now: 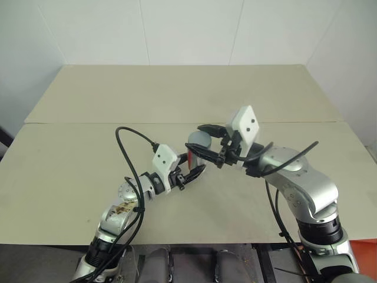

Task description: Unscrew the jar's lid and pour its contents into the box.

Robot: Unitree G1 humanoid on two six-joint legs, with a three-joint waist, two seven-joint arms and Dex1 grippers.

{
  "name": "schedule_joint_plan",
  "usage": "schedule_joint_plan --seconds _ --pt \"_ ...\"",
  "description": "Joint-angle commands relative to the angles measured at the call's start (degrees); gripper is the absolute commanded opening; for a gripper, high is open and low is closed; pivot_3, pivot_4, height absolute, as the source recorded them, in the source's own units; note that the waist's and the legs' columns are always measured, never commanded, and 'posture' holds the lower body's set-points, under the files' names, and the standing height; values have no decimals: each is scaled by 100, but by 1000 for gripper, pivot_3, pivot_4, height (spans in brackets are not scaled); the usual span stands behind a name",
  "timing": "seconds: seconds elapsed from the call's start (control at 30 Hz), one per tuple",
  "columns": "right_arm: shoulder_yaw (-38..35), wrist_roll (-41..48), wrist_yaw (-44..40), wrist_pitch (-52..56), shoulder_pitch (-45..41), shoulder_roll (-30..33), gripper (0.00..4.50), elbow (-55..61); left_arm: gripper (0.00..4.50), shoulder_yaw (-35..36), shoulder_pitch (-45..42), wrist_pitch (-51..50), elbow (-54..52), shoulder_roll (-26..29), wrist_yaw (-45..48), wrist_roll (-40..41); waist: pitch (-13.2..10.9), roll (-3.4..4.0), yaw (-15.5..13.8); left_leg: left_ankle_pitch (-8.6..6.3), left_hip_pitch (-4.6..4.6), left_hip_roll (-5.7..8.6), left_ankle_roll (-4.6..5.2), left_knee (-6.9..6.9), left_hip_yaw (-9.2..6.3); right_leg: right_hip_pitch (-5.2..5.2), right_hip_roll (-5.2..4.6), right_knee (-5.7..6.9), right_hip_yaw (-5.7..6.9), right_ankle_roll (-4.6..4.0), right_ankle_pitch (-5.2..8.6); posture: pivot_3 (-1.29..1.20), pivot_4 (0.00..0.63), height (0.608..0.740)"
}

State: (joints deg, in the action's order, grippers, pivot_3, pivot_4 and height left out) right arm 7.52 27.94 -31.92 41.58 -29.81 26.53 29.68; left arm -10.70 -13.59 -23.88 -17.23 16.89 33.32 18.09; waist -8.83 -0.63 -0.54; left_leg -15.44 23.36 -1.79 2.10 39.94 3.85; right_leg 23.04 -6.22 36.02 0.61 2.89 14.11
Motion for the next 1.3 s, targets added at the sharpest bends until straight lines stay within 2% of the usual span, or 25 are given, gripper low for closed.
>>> schedule_joint_plan --seconds 0.03,0.37,0.6,0.87,1.3 --pt "-5 -82 -138 -207 55 91 2772 130 2429 55 -31 146 -231 7 55 31 0 0 0 0 0 0 0 0 0 0 0 0 0 0 0 0 150 740" --pt "-249 228 -494 -168 47 203 2772 48 2429 60 109 325 -254 151 370 69 0 0 0 0 0 0 0 0 0 0 0 0 1 0 0 0 150 740" --pt "-386 631 -1457 -423 -60 527 2772 -205 2429 138 196 477 -333 310 895 363 0 0 4 0 -1 -2 0 0 0 -1 0 0 0 0 0 0 150 740" --pt "-303 721 -2527 -840 -403 593 2772 -897 2429 124 256 473 -433 386 1182 528 0 0 8 0 -2 -1 0 -1 0 0 1 1 -1 0 0 0 150 740" --pt "135 346 -4720 -2045 -1499 471 2772 -3051 2429 115 290 463 -471 440 1213 542 0 0 8 1 -4 -2 -1 0 2 0 1 2 -1 0 0 0 150 740"
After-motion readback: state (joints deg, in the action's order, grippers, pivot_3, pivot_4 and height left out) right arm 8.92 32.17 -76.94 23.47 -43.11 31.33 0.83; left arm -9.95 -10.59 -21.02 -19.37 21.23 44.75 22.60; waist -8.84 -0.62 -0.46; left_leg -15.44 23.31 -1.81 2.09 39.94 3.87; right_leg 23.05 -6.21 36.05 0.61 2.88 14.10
